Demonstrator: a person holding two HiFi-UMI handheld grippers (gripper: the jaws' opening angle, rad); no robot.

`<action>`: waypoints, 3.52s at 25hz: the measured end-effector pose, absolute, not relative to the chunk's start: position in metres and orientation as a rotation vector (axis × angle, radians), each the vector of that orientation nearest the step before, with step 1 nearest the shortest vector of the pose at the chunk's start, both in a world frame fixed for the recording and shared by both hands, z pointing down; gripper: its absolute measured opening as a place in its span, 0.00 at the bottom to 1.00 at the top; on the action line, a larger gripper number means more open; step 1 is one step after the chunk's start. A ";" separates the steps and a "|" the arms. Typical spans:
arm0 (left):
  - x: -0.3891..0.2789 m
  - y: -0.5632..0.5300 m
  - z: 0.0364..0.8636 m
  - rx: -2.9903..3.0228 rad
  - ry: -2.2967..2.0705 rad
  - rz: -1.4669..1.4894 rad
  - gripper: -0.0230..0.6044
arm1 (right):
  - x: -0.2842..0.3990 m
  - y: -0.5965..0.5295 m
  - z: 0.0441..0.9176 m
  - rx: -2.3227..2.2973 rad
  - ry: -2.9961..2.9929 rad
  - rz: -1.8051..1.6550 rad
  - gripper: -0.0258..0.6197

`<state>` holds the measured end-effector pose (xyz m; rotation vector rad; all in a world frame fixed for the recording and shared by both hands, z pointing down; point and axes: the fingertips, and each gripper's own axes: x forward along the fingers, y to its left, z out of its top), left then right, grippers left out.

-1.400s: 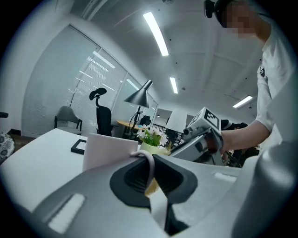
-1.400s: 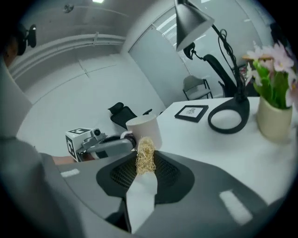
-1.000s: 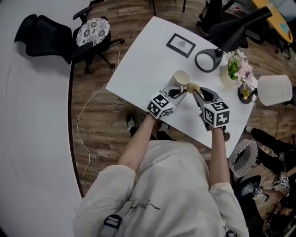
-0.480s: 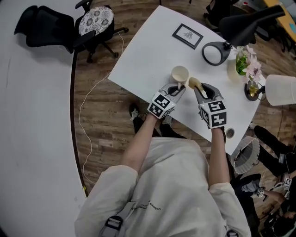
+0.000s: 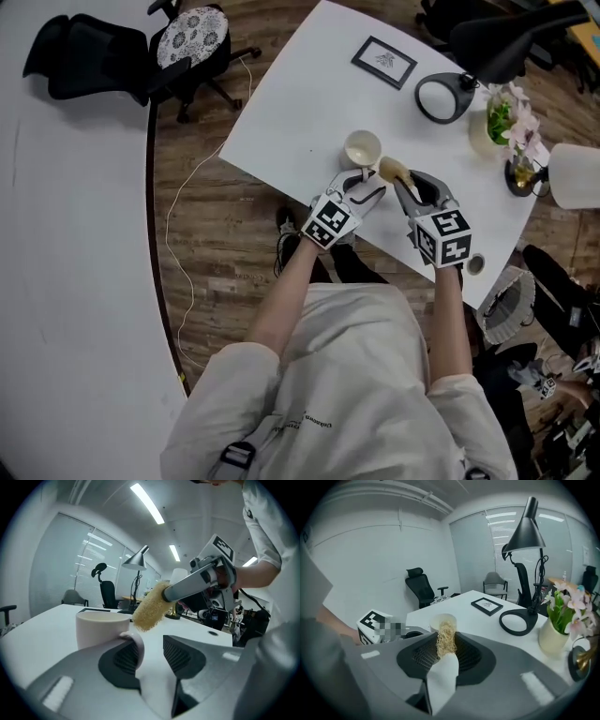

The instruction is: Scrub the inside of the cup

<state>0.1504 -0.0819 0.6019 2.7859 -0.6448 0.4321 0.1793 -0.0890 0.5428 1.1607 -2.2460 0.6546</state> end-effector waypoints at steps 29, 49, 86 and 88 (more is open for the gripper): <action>0.094 -0.063 0.607 2.890 -0.544 0.370 0.13 | 0.125 -0.009 0.557 1.481 -1.952 0.696 0.23; 0.134 -0.012 0.608 2.963 -0.238 0.358 0.37 | 0.093 -0.011 0.538 1.401 -1.986 0.502 0.23; 0.092 -0.041 0.609 2.894 -0.507 0.333 0.28 | 0.113 -0.019 0.554 1.311 -1.821 0.412 0.24; 0.086 -0.043 0.611 2.874 -0.524 0.350 0.28 | 0.109 -0.017 0.553 1.315 -1.857 0.436 0.24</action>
